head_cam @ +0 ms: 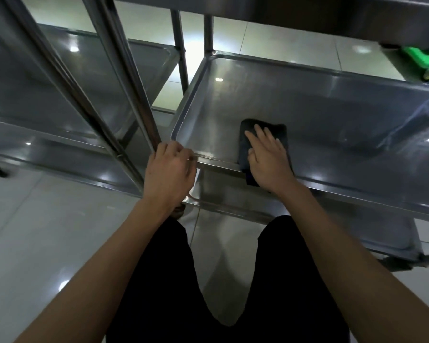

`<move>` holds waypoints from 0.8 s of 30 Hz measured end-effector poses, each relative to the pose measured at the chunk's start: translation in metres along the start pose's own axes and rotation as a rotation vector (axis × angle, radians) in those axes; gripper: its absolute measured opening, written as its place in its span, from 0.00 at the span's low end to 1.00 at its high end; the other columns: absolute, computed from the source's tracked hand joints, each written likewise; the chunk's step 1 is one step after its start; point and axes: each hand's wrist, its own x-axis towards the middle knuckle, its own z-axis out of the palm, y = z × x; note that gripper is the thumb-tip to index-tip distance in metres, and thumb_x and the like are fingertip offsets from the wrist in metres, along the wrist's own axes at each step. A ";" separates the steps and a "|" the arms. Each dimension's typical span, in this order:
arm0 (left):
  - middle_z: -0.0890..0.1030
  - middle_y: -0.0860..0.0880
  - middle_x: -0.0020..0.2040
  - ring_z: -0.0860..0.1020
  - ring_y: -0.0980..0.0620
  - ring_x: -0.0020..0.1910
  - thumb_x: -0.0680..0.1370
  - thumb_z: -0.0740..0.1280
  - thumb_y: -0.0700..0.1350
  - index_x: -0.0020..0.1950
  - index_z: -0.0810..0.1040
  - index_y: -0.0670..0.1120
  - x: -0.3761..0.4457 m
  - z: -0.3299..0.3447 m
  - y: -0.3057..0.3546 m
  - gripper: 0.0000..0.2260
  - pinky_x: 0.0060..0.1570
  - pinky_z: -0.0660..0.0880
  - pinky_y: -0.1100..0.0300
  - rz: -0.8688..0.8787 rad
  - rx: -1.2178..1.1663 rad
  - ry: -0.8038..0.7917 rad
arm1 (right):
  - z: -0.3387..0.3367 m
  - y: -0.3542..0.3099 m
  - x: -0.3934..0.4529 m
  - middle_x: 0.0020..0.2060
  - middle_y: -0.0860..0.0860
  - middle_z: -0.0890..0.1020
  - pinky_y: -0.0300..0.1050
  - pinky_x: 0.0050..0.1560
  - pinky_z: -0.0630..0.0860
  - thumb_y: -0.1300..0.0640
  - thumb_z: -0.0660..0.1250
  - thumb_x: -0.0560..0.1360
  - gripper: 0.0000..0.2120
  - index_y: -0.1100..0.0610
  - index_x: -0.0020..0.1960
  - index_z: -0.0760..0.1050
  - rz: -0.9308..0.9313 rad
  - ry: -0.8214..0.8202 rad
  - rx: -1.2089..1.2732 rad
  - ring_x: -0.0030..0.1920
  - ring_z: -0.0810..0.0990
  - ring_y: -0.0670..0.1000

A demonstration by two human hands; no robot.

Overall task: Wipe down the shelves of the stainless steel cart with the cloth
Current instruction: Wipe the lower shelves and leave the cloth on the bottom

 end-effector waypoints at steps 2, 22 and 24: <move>0.80 0.48 0.49 0.77 0.43 0.49 0.78 0.67 0.47 0.52 0.83 0.46 -0.004 0.002 -0.002 0.08 0.46 0.75 0.49 -0.007 0.010 -0.010 | 0.003 -0.013 0.006 0.81 0.54 0.53 0.54 0.79 0.47 0.59 0.52 0.83 0.23 0.56 0.79 0.59 0.001 -0.015 0.060 0.81 0.49 0.54; 0.82 0.53 0.54 0.80 0.51 0.53 0.72 0.65 0.41 0.55 0.84 0.48 -0.019 0.003 0.001 0.14 0.54 0.69 0.54 -0.051 -0.026 0.024 | 0.046 -0.089 0.071 0.82 0.48 0.48 0.53 0.80 0.43 0.53 0.48 0.85 0.25 0.47 0.82 0.51 -0.202 -0.193 0.002 0.81 0.45 0.51; 0.81 0.53 0.56 0.79 0.51 0.56 0.72 0.65 0.40 0.56 0.83 0.47 -0.019 0.002 0.005 0.15 0.56 0.70 0.53 -0.068 -0.020 0.002 | 0.041 -0.078 0.062 0.82 0.48 0.47 0.53 0.80 0.44 0.53 0.47 0.85 0.25 0.47 0.82 0.51 -0.172 -0.172 0.010 0.81 0.45 0.50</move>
